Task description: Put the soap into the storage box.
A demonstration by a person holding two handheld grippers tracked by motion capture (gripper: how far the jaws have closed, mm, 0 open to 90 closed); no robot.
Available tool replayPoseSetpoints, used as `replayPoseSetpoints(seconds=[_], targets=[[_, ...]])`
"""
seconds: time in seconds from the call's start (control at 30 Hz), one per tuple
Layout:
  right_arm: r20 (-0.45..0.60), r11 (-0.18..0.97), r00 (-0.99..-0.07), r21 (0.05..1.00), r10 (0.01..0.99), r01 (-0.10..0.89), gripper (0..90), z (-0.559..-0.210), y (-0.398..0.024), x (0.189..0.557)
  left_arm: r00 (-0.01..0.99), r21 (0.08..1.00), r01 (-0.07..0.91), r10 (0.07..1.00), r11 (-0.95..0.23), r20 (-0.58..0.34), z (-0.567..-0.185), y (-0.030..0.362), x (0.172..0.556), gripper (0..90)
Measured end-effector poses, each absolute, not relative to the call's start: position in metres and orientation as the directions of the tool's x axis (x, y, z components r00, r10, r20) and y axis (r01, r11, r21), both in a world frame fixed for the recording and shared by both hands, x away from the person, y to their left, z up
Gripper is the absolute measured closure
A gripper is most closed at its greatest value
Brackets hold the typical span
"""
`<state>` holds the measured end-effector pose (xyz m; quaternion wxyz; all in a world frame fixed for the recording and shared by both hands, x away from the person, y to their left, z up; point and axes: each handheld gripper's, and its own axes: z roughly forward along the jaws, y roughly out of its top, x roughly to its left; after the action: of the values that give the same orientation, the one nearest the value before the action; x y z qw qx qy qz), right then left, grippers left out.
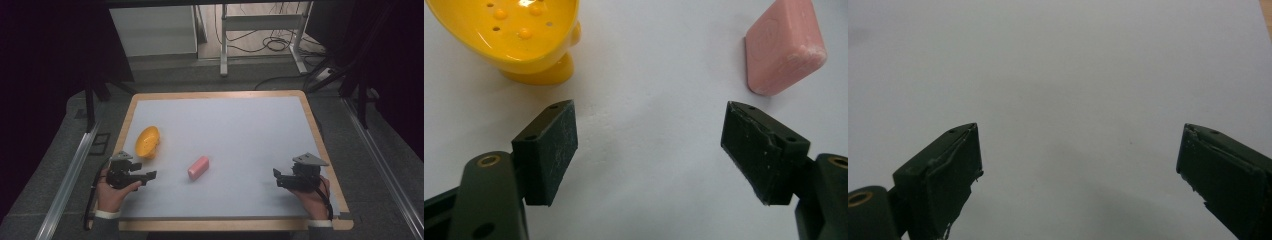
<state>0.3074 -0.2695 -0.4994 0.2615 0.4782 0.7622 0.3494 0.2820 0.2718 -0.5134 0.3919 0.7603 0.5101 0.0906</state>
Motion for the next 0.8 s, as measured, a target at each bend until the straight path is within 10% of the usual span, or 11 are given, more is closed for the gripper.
replayPoseSetpoints(seconds=[0.8], targets=[[-0.064, 0.285, -0.391, 0.793, 0.918, 0.539, 6.4, -0.4977, -0.2781, 0.3045, 0.459, 0.712, 0.685, 0.851, -0.154, -0.257, -0.5088, 0.2738, 0.2791, 26.6]])
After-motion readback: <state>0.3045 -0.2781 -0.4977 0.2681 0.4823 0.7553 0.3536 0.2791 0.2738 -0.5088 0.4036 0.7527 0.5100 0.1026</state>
